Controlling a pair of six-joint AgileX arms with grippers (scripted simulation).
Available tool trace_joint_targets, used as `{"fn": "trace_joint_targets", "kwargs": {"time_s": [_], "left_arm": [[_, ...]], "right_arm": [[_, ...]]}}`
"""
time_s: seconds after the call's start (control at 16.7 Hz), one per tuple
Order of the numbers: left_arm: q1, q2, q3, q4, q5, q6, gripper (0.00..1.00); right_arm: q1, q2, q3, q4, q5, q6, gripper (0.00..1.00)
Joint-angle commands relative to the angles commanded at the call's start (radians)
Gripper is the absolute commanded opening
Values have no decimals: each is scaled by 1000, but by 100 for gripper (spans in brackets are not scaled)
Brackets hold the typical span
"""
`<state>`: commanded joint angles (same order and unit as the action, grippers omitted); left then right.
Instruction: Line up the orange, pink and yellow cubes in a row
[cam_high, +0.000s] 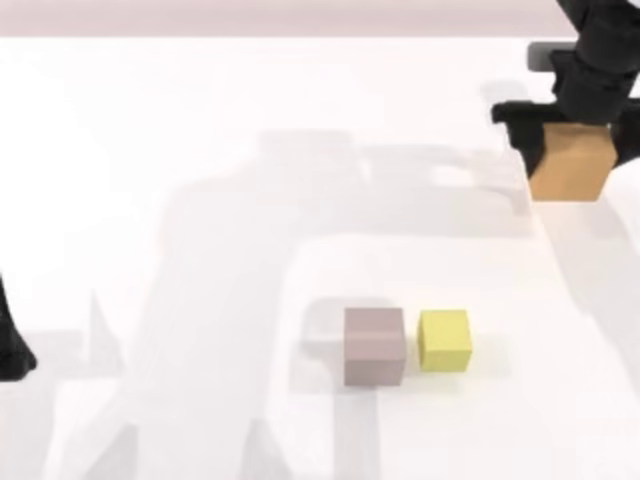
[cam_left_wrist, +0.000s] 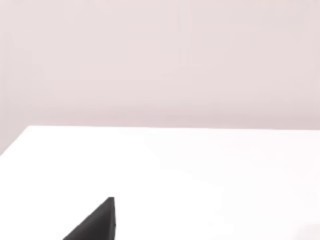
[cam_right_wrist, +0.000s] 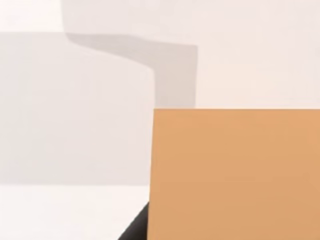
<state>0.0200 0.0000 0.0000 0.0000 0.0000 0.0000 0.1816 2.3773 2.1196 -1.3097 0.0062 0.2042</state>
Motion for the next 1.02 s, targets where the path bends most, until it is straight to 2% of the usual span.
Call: {"fn": "trace_joint_targets", "kwargs": {"time_s": [0.36,0.48,0.66,1.02], "left_arm": [[0,0,0,0,0,0,100],[0,0,0,0,0,0,100],[0,0,0,0,0,0,100],[0,0,0,0,0,0,100]], "right_arm": [[-3,0,13,-13,0,4,0],[32,13,38,-26,0,39,0],[159,48,112,-66,1,164,0],[563,130,285,-175,1,551,0]]}}
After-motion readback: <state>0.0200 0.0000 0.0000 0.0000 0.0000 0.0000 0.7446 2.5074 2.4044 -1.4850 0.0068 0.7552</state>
